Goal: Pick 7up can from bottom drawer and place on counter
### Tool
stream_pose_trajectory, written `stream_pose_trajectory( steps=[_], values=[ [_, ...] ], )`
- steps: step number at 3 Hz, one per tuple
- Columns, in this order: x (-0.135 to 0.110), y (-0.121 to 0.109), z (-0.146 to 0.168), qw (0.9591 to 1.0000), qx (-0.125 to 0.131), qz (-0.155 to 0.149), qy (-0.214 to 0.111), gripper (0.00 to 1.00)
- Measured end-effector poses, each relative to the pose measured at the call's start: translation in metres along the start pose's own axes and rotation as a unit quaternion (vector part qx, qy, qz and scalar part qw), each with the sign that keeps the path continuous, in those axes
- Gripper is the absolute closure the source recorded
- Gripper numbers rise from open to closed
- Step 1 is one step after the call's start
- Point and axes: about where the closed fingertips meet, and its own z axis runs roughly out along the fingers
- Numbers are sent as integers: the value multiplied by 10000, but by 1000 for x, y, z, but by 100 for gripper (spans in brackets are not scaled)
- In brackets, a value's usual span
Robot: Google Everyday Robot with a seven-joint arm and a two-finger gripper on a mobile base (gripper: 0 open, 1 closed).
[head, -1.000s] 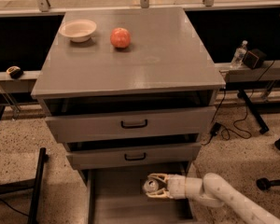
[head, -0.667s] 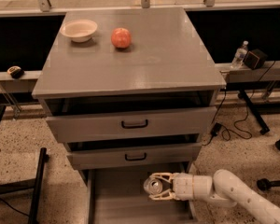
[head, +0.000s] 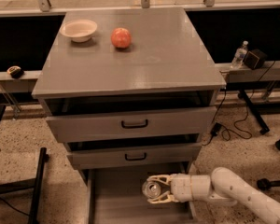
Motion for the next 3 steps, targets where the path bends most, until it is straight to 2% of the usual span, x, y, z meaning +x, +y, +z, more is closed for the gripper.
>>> stream_pose_trajectory(
  steps=[1,2,3],
  values=[
    [-10,-41,-25,9991,-112,416,47,100],
    [-39,-61,-69,9955,-135,811,-462,100],
    [-57,-49,-75,9924,-455,824,-793,100]
  ],
)
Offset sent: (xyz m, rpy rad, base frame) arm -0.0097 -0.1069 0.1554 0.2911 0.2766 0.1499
